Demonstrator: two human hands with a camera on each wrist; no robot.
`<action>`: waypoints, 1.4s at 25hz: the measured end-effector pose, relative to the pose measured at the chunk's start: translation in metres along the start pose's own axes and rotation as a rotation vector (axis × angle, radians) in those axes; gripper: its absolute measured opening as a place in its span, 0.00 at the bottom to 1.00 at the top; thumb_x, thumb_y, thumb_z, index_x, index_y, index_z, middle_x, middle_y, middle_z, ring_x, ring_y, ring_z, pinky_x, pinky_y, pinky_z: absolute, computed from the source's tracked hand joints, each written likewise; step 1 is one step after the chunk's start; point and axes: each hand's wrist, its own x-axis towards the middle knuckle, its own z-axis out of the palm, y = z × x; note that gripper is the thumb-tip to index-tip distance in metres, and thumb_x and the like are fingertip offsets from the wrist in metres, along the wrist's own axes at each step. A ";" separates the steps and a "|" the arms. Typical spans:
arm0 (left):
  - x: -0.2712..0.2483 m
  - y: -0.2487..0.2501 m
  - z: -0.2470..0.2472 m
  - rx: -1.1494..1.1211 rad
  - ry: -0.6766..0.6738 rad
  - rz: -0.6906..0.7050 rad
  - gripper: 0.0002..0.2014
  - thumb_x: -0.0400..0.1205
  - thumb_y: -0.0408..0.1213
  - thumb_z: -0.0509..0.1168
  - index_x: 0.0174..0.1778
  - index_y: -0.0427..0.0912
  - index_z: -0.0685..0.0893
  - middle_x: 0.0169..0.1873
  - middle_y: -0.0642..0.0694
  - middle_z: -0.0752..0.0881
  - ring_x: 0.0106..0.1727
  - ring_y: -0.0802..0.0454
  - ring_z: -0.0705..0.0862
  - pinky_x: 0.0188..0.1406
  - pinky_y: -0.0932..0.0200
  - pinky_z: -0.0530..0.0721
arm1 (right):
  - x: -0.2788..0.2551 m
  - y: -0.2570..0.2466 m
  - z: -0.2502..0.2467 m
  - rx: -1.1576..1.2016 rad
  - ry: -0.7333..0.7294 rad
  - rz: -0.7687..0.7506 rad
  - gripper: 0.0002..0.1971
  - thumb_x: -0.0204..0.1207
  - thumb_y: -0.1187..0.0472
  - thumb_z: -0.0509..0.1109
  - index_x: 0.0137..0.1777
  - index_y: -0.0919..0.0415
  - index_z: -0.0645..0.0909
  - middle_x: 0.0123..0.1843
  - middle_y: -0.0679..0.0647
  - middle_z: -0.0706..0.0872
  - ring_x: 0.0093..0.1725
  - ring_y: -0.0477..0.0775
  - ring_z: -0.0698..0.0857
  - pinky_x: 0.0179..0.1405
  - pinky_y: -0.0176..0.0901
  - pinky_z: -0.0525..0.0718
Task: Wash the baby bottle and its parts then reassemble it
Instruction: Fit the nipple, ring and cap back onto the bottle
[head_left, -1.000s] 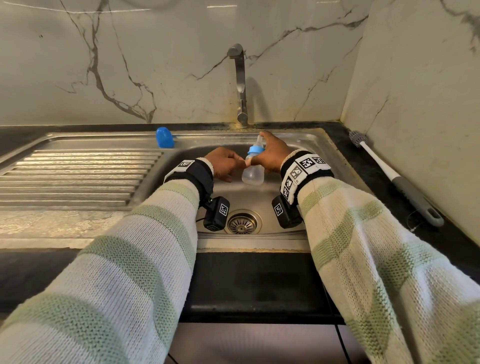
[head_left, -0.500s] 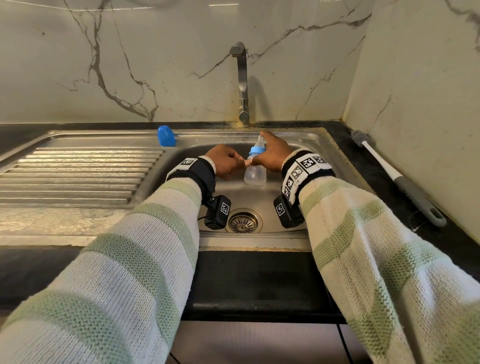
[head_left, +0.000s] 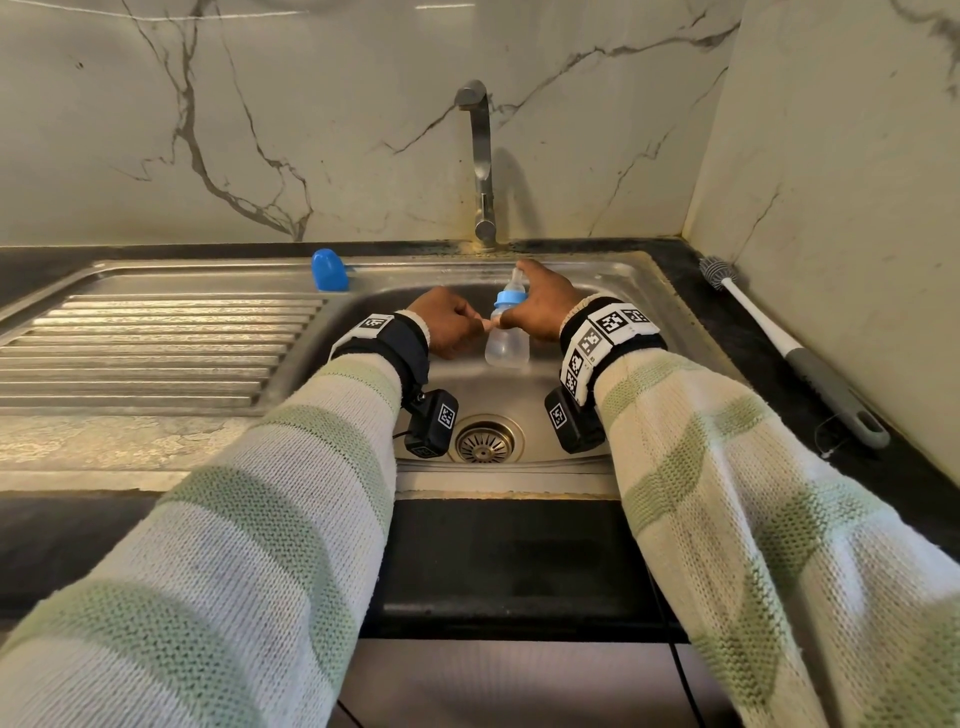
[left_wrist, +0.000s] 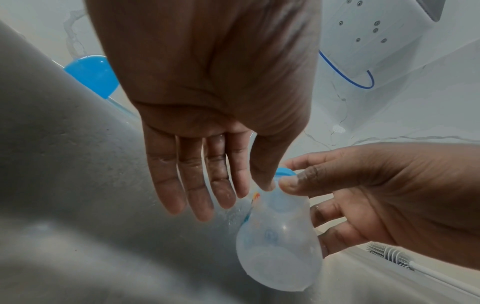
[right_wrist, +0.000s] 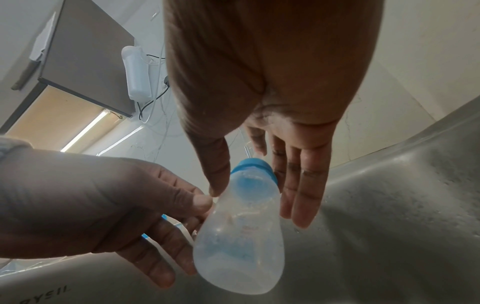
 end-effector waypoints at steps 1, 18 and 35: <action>-0.001 0.000 0.000 0.011 0.000 0.002 0.04 0.82 0.42 0.69 0.45 0.46 0.87 0.49 0.38 0.90 0.52 0.42 0.89 0.50 0.50 0.90 | 0.000 -0.001 0.000 0.000 -0.002 -0.002 0.45 0.71 0.56 0.80 0.84 0.55 0.58 0.79 0.59 0.72 0.72 0.61 0.77 0.57 0.43 0.72; 0.002 -0.001 0.003 0.048 -0.024 0.009 0.04 0.83 0.37 0.66 0.46 0.45 0.86 0.44 0.42 0.89 0.47 0.46 0.88 0.51 0.50 0.90 | -0.003 -0.003 0.001 -0.044 -0.006 -0.035 0.42 0.71 0.55 0.80 0.82 0.56 0.62 0.77 0.59 0.74 0.71 0.60 0.78 0.56 0.43 0.72; 0.005 -0.004 0.002 0.004 0.007 0.011 0.05 0.82 0.34 0.67 0.41 0.45 0.85 0.39 0.42 0.88 0.43 0.46 0.88 0.48 0.50 0.89 | 0.001 0.000 0.003 -0.053 -0.007 -0.064 0.38 0.71 0.56 0.80 0.79 0.55 0.67 0.74 0.58 0.77 0.69 0.60 0.80 0.58 0.44 0.76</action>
